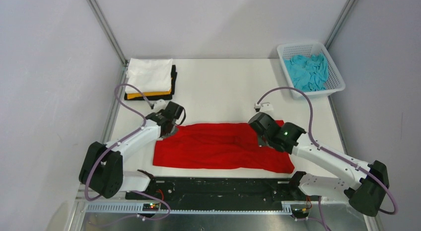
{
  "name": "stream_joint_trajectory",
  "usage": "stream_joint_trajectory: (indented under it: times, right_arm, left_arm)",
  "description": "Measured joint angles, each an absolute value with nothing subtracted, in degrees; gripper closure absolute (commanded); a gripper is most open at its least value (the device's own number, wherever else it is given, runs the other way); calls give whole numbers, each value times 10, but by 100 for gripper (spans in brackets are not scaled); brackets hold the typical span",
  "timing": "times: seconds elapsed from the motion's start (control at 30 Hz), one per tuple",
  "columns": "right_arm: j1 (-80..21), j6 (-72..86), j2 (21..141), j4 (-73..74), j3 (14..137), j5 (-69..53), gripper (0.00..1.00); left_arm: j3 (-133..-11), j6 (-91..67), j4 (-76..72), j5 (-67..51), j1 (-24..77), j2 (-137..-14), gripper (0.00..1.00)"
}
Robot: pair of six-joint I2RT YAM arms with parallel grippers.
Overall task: Fold and stack the t-shirts
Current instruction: Fold the other side of the tshirt into a rectangle, then rotate the tshirt 90 degrees
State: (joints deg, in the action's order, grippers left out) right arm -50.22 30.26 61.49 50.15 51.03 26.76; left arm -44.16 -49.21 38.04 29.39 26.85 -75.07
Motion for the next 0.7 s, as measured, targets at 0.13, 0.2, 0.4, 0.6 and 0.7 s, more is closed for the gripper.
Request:
stream_joint_trajectory:
  times: [0.13,0.2,0.4,0.6,0.7]
  right_arm:
    - [-554,362,615,533,488,243,29]
    - [-582,398,609,548,465,222,12]
    - [-645,454,516,580,433,196,1]
    - [-642,453,451,539,433,236,1]
    - [-607,460,477,509,432,261,0]
  left_arm:
    - [-387,-493,385,281,272,-699,2]
    - [-358,-502,408,272,275,-639,1]
    - [-371,-496,459,257,278,-455,0]
    - [-451,-466,431,221,289,-474,0]
    - [-465,-456,384,185,290,-551,0]
